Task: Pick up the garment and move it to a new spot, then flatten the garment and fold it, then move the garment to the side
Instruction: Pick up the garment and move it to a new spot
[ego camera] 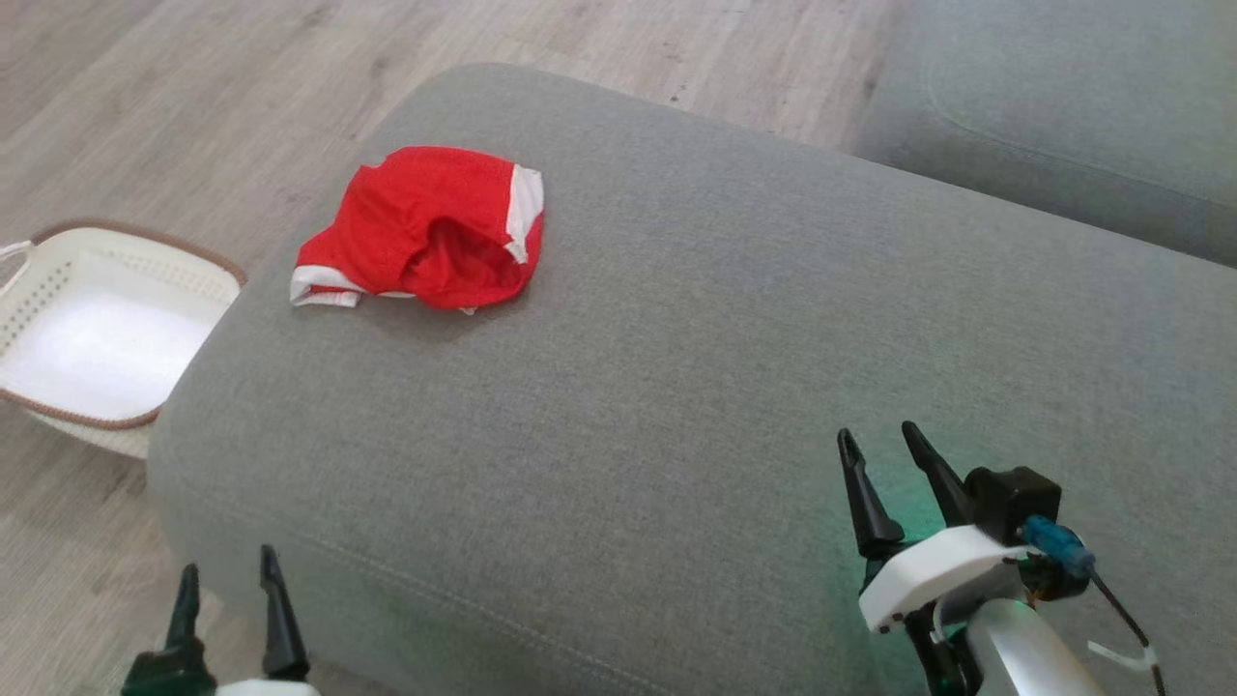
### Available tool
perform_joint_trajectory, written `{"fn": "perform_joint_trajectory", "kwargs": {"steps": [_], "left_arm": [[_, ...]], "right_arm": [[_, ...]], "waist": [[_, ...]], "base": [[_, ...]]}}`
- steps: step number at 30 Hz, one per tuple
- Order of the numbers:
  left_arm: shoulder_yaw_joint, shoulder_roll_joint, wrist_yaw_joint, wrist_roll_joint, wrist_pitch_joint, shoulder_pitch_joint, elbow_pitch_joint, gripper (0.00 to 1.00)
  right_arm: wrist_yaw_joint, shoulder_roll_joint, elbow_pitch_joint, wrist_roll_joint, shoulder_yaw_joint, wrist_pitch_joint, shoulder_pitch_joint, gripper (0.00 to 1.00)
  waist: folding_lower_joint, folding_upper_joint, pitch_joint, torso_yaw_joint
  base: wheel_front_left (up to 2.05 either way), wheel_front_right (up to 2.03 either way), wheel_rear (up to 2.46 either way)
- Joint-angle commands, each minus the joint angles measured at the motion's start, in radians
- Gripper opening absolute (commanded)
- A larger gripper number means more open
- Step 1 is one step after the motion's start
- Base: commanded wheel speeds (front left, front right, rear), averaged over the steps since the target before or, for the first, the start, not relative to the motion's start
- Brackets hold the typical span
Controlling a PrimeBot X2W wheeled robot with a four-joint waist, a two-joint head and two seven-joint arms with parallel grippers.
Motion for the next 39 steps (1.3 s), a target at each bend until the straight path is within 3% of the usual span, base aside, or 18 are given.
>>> {"fn": "perform_joint_trajectory", "kwargs": {"steps": [1, 11, 17, 23, 32, 39], "left_arm": [[0.044, 0.006, -0.003, 0.007, -0.005, -0.025, -0.031, 1.0], [0.144, 0.01, -0.019, -0.012, -0.005, -0.105, -0.041, 1.0], [0.196, 0.053, -0.04, 0.005, -0.005, -0.239, -0.037, 1.0], [0.189, 0.103, -0.085, 0.01, -0.005, -0.41, 0.058, 1.0], [0.091, 0.213, -0.145, -0.027, -0.005, -0.664, 0.349, 1.0], [-0.159, 0.289, -0.147, -0.158, -0.005, -0.766, 0.446, 1.0]], "right_arm": [[-0.001, -0.002, -0.021, 0.006, 0.028, -0.01, -0.046, 1.0], [-0.001, -0.002, -0.022, -0.031, 0.019, -0.01, -0.078, 1.0], [-0.001, -0.002, -0.046, -0.071, 0.006, -0.01, -0.116, 1.0], [-0.001, -0.002, -0.08, -0.112, -0.003, -0.01, -0.16, 1.0], [-0.001, -0.002, -0.109, -0.169, -0.037, -0.01, -0.209, 1.0], [-0.001, -0.002, -0.122, -0.2, -0.082, -0.01, -0.212, 1.0]], "waist": [[0.0, 0.0, 0.003, 0.002], [0.0, 0.0, 0.071, -0.053], [0.0, 0.0, 0.159, -0.099], [0.0, 0.0, 0.252, -0.138], [0.0, 0.0, 0.351, -0.191], [0.0, 0.0, 0.398, -0.222]], "base": [[0.0, 0.0, 0.0], [0.0, 0.0, 0.0], [0.0, 0.0, 0.0], [0.0, 0.0, 0.0], [0.0, 0.0, 0.0], [0.0, 0.0, 0.0]]}}
